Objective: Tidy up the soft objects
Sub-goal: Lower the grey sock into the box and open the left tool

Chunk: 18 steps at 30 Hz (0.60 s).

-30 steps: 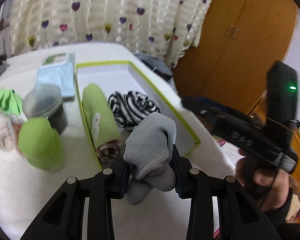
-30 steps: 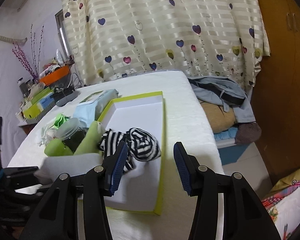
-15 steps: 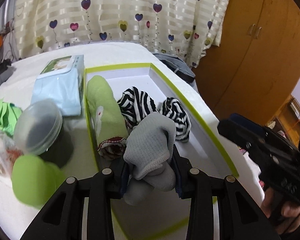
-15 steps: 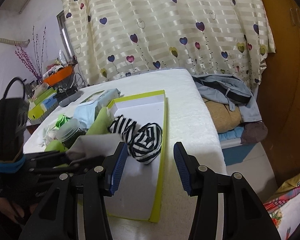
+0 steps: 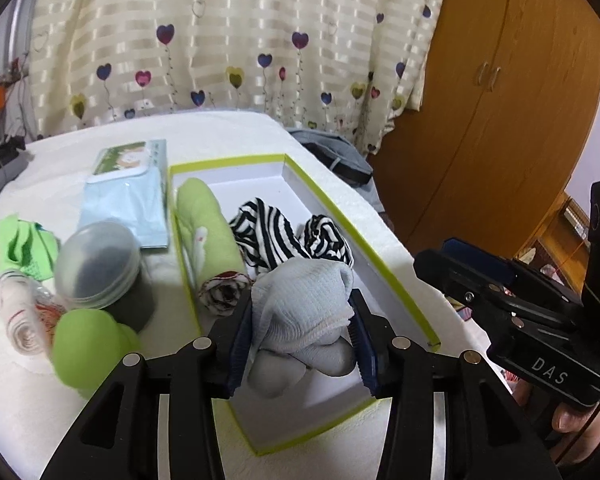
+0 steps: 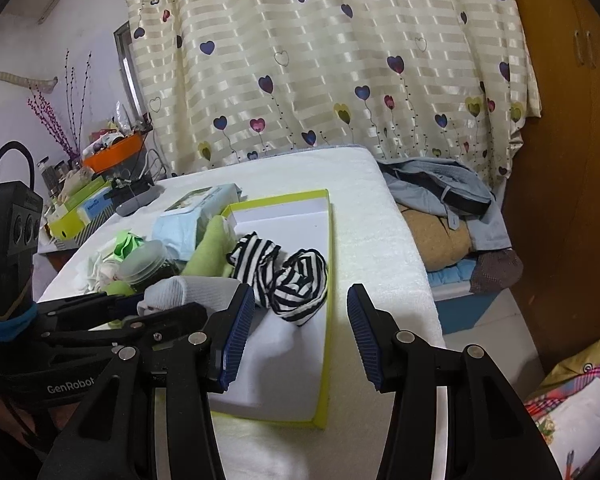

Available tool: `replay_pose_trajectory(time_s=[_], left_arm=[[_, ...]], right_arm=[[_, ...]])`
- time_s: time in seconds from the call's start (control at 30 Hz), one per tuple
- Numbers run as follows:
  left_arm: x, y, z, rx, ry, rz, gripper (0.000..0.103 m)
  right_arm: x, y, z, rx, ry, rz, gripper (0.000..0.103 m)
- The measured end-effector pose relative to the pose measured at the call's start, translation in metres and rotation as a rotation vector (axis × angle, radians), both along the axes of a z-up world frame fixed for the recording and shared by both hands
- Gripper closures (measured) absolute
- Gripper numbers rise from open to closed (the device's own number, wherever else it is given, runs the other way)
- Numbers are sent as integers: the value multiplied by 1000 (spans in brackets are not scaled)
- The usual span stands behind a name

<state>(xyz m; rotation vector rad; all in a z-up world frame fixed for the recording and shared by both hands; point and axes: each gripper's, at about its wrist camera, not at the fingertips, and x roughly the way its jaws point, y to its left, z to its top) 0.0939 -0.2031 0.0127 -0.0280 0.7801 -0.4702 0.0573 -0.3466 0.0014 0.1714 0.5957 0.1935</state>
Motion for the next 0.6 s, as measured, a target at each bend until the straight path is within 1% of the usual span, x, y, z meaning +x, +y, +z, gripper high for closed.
replay_pose_trajectory(time_s=[0.27, 0.6], left_arm=[[-17, 18, 14, -38, -34, 11, 59], [-34, 42, 21, -72, -56, 15, 59]], right_arm=[[-15, 16, 10, -23, -14, 5, 53], [-26, 39, 21, -43, -42, 31, 52]])
